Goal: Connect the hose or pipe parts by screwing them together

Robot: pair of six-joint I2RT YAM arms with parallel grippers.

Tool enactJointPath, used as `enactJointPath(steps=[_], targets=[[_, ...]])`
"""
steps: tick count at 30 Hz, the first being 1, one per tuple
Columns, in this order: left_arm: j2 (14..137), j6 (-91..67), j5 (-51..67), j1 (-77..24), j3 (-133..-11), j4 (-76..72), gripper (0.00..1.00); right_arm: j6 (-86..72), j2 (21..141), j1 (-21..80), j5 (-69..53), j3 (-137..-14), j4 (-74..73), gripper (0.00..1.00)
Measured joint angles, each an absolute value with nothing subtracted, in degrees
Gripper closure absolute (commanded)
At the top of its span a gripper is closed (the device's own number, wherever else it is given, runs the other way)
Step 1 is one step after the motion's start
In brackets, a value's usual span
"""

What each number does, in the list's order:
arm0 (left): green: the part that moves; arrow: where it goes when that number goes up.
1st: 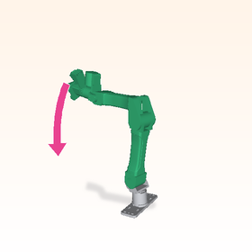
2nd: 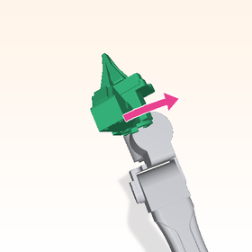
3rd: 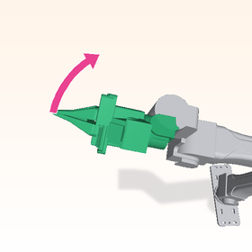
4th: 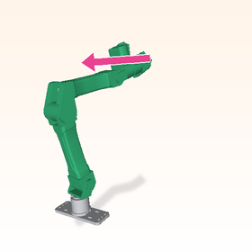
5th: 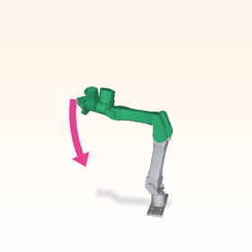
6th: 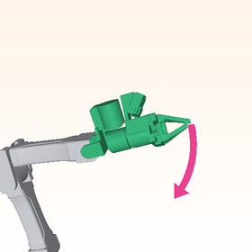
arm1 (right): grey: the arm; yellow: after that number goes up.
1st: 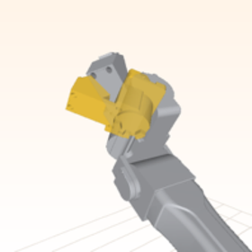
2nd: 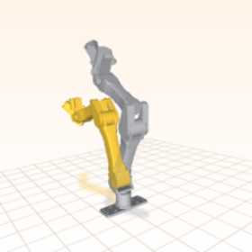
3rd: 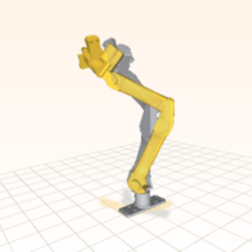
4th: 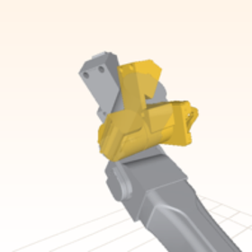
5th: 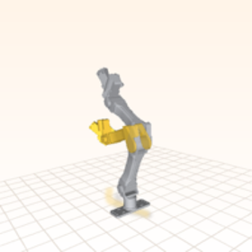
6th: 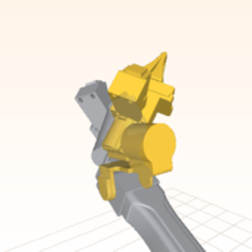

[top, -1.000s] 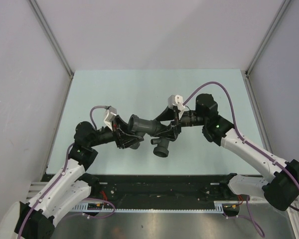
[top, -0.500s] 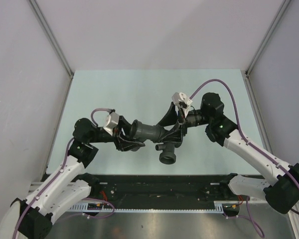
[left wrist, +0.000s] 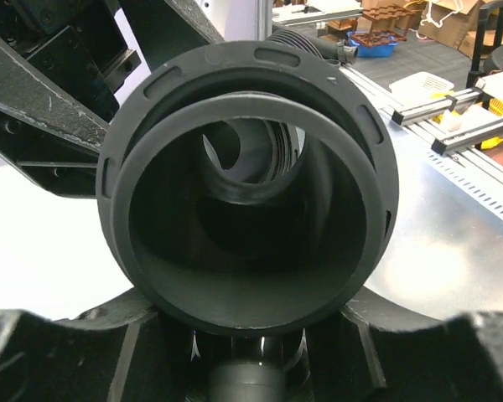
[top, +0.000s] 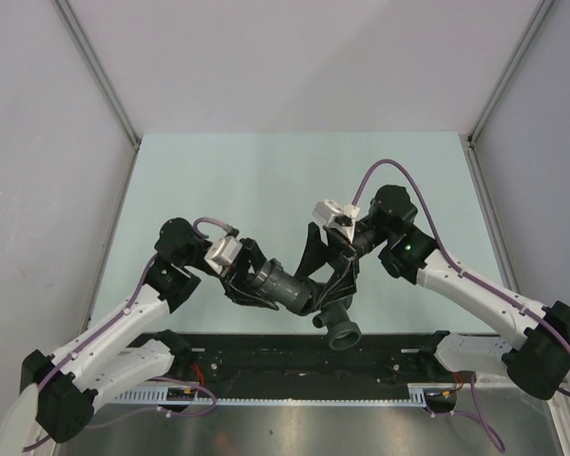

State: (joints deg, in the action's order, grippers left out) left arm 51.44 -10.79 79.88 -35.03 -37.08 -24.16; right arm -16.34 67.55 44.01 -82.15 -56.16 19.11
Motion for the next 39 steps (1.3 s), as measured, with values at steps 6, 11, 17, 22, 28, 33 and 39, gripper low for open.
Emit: enactJointPath(steps=[6, 11, 17, 22, 28, 33, 39], targets=[[51.9, -9.8, 79.0, -34.7, -36.6, -24.6, 1.00, -15.4, 67.8, 42.9, -82.6, -56.2, 17.7, 1.00], [48.6, -9.6, 72.1, -29.5, -33.1, -22.5, 1.00, -7.0, 66.8, 39.3, -74.3, -56.2, 5.9, 1.00], [43.8, -10.0, 58.3, -25.5, -30.4, -15.5, 1.00, 2.6, 66.7, 38.0, -58.0, -57.0, -1.9, 1.00], [43.5, -10.0, 48.4, -25.2, -30.7, -11.7, 1.00, 7.5, 67.4, 39.0, -49.7, -57.1, -5.9, 1.00], [40.4, -9.2, 43.8, -25.2, -30.9, -6.1, 1.00, 11.2, 67.7, 39.3, -43.5, -57.0, -7.3, 1.00], [40.8, -10.9, 45.1, -23.9, -33.5, -3.4, 1.00, 19.4, 67.5, 40.5, -39.8, -57.0, -9.0, 1.00], [43.6, -18.7, 46.7, -22.7, -36.6, -2.6, 1.00, 29.8, 66.8, 42.2, -36.1, -57.0, -9.5, 1.00]])
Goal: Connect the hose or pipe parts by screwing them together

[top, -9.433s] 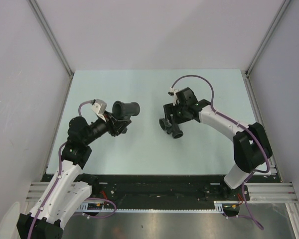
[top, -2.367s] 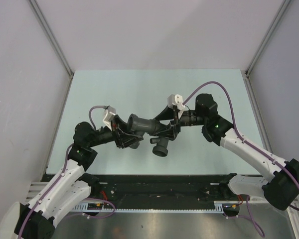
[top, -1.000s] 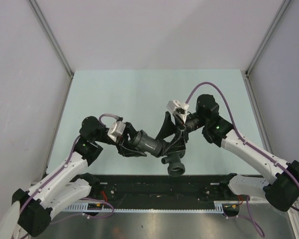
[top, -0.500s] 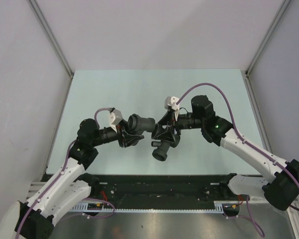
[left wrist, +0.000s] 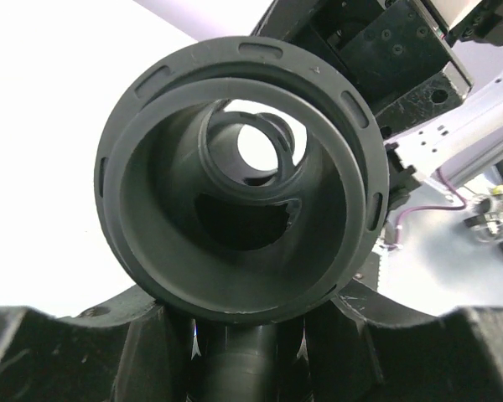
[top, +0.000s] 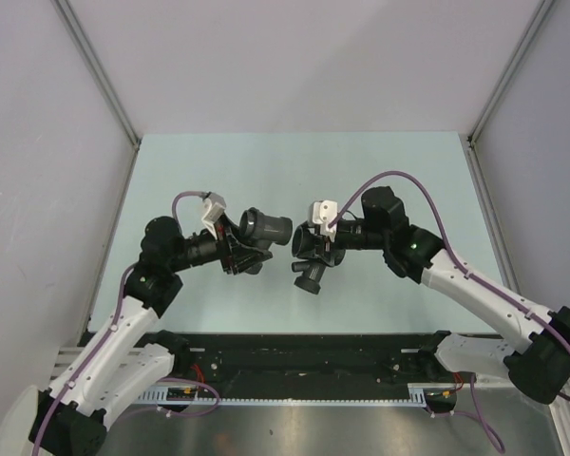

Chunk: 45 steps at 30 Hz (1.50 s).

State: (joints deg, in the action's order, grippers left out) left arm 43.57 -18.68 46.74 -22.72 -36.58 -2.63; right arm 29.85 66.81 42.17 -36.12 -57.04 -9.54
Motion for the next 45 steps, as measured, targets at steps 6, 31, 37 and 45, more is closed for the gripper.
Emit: enactJointPath(steps=[6, 31, 37, 45], targets=[[43.1, -26.0, 48.4, -22.7, -36.8, -2.2, 1.00, 35.2, 64.2, 44.1, -31.9, -57.0, -7.9, 1.00], [42.4, -31.9, 49.7, -22.7, -37.4, -2.0, 1.00, 40.8, 61.6, 53.5, -20.4, -57.0, -2.3, 1.00], [42.4, -29.2, 49.3, -22.7, -37.4, -2.0, 1.00, 40.8, 61.7, 54.6, -18.4, -57.0, -2.1, 1.00], [43.6, -27.6, 49.5, -22.6, -37.4, -2.0, 1.00, 40.4, 62.2, 54.6, -17.4, -57.0, -2.4, 1.00]])
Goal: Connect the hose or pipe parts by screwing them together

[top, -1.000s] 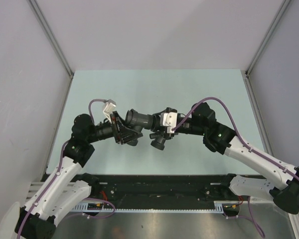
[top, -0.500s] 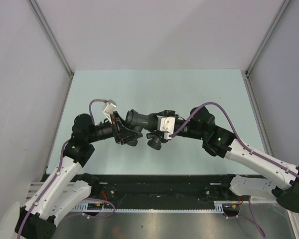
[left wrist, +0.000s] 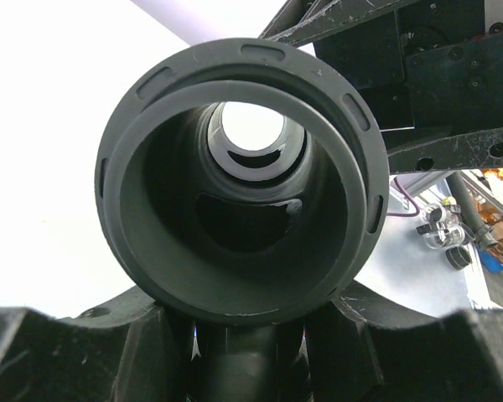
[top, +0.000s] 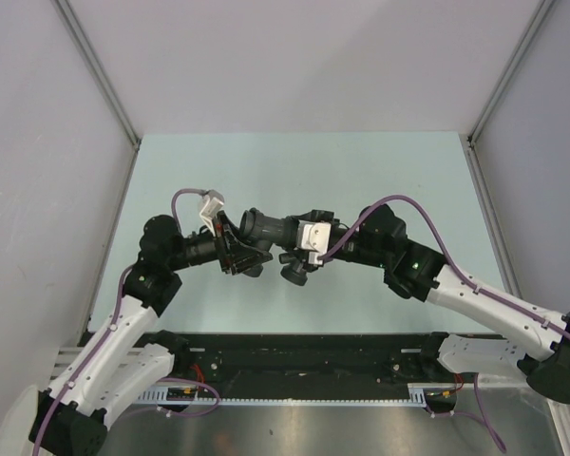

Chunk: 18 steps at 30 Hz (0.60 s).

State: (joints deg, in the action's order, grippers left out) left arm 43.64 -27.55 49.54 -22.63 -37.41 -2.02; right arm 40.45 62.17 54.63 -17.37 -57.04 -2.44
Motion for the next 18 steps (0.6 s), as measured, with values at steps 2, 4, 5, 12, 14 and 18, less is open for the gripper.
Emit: enactJointPath(steps=[2, 4, 5, 12, 14, 18], targets=[[43.7, -27.4, 49.7, -22.6, -37.4, -2.0, 1.00, 40.1, 62.3, 54.6, -17.4, -57.0, -2.3, 1.00], [43.7, -27.3, 49.9, -22.6, -37.4, -2.1, 1.00, 39.2, 62.3, 54.4, -17.8, -57.0, -2.2, 1.00], [43.7, -27.3, 49.9, -22.6, -37.4, -2.2, 1.00, 38.8, 62.3, 54.1, -18.3, -57.0, -2.0, 1.00], [43.3, -25.4, 50.8, -22.6, -37.1, -3.2, 0.99, 34.4, 62.4, 51.7, -23.7, -57.0, -0.9, 1.00], [42.9, -24.3, 51.1, -22.6, -36.7, -3.7, 1.00, 33.7, 62.4, 51.2, -25.0, -57.0, -0.8, 1.00], [42.0, -22.2, 51.5, -22.8, -35.8, -4.3, 0.99, 31.6, 62.5, 50.2, -28.1, -57.0, -0.6, 1.00]])
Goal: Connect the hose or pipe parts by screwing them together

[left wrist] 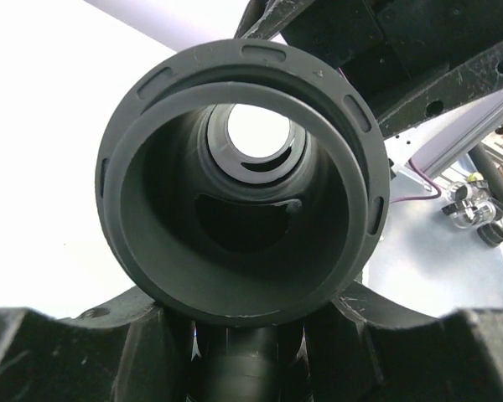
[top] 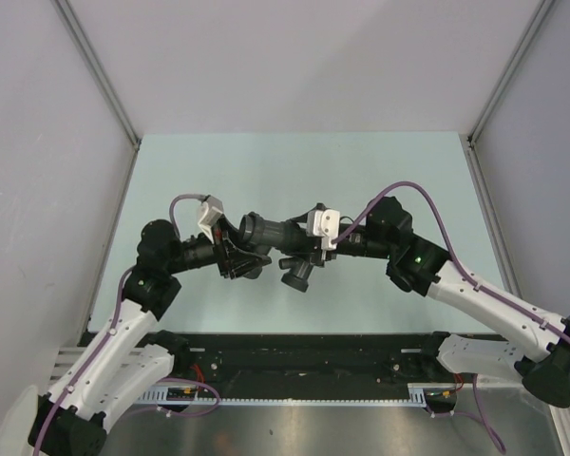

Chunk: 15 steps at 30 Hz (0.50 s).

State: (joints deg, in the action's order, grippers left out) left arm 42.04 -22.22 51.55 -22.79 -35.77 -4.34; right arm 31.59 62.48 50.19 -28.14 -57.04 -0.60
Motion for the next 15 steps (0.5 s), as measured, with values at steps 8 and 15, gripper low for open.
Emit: enactJointPath(steps=[8, 15], targets=[[41.7, -18.3, 51.7, -23.7, -35.3, -5.6, 1.00, 26.8, 63.1, 47.6, -34.1, -57.0, 0.9, 1.00], [42.3, -14.0, 53.9, -23.9, -35.3, -6.8, 0.99, 22.6, 63.6, 44.3, -42.0, -57.0, 2.2, 1.00]])
